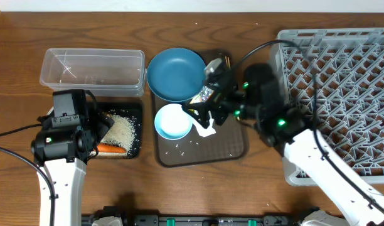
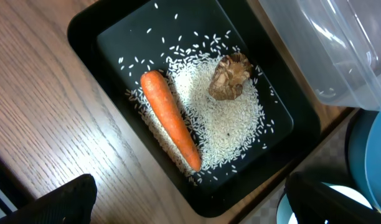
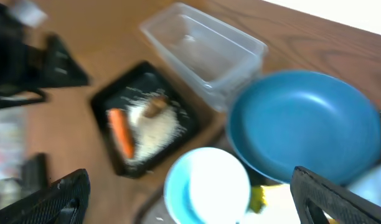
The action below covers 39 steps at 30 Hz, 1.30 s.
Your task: Sort waste into correct bins and load items into the dishwasher rack
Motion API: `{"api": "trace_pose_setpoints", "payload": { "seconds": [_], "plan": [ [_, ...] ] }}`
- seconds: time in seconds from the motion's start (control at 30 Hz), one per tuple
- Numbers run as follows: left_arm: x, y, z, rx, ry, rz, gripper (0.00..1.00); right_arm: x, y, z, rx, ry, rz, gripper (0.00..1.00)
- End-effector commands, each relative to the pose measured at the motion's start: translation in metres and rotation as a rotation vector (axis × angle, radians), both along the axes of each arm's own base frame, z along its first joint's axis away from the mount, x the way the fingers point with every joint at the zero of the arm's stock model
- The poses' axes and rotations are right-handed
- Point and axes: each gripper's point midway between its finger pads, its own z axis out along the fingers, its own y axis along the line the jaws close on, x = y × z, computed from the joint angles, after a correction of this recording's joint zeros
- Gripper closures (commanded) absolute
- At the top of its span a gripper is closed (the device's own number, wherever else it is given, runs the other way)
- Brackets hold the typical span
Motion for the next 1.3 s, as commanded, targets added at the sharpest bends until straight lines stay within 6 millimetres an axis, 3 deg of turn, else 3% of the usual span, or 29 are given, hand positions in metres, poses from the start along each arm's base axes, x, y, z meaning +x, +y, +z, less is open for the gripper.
{"api": "trace_pose_setpoints", "payload": {
  "seconds": [0.0,0.47,0.57,0.63,0.7,0.9,1.0,1.1,1.27],
  "plan": [
    [-0.001,0.003,0.0,0.011,0.007,0.001,0.02,0.023,-0.011,0.01,-0.101,-0.129,-0.159,0.01],
    [-0.001,0.003,0.0,0.01,0.007,0.001,0.02,0.02,-0.009,0.009,-0.092,-0.108,-0.161,0.01],
    [-0.001,0.003,0.0,0.01,0.007,0.001,0.02,0.038,-0.031,-0.005,-0.168,-0.094,-0.316,0.01],
    [-0.001,0.003,0.0,0.01,0.007,0.001,0.02,0.055,-0.056,-0.023,-0.224,-0.052,-0.51,0.01],
    [-0.001,0.003,0.0,0.01,0.007,0.001,0.02,0.064,-0.066,-0.041,-0.258,-0.013,-0.604,0.01],
    [-0.001,0.003,0.0,0.01,0.007,0.001,0.02,0.075,-0.047,-0.103,-0.302,0.093,-0.569,0.01],
    [-0.001,0.003,0.0,0.01,0.007,0.001,0.02,0.08,-0.049,-0.123,-0.313,0.134,-0.617,0.01],
    [-0.001,0.003,0.0,0.01,0.007,0.001,0.02,0.083,-0.057,-0.129,-0.322,0.149,-0.682,0.01],
    [-0.001,0.003,0.0,0.01,0.007,0.001,0.02,0.085,-0.063,-0.123,-0.324,0.13,-0.713,0.01]
  ]
}}
